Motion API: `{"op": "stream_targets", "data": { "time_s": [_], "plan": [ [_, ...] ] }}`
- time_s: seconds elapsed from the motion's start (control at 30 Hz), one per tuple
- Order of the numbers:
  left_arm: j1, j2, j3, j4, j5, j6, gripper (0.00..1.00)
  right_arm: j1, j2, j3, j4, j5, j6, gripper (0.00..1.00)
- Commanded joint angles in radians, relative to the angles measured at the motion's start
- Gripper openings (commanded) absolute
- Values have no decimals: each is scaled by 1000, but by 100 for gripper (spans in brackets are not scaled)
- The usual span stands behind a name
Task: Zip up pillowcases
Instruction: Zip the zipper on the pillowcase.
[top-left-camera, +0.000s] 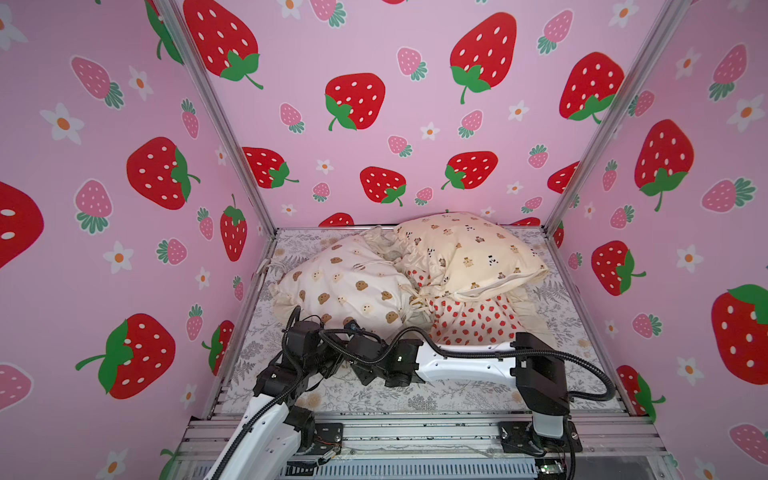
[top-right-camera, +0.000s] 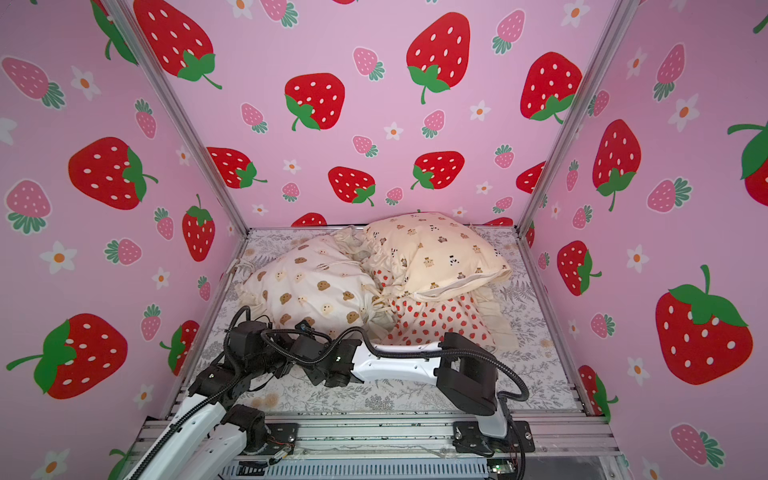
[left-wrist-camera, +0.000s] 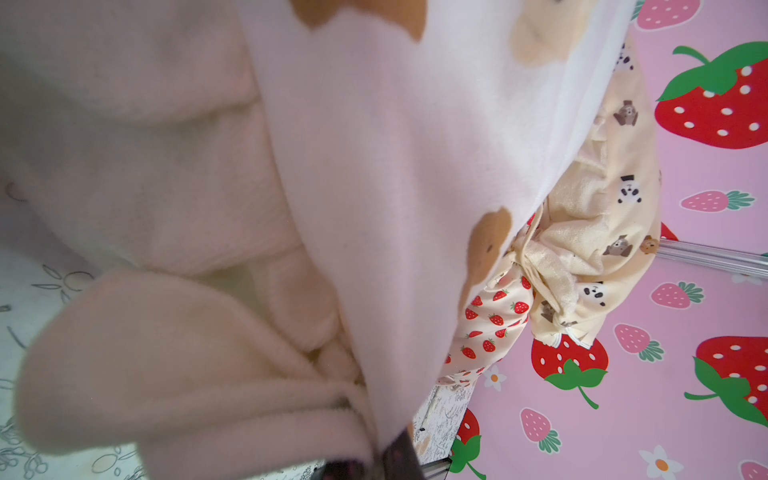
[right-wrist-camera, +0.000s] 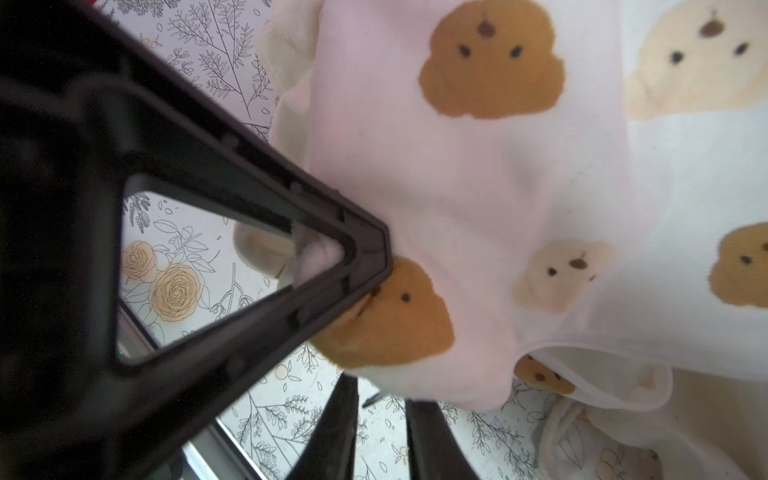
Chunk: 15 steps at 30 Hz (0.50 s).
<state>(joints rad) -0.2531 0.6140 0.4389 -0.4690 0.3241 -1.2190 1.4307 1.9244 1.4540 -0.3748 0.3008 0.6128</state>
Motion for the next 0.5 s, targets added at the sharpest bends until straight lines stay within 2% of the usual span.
{"op": "stream_targets", "data": {
  "time_s": [0.0,0.47],
  "plan": [
    [-3,-8,20,10,22,10,0,-5,-12,23,-9,2,30,21],
    [-3,-17,17,-9,12,25,0,-3,-34,8,-11,7,41,14]
  ]
}}
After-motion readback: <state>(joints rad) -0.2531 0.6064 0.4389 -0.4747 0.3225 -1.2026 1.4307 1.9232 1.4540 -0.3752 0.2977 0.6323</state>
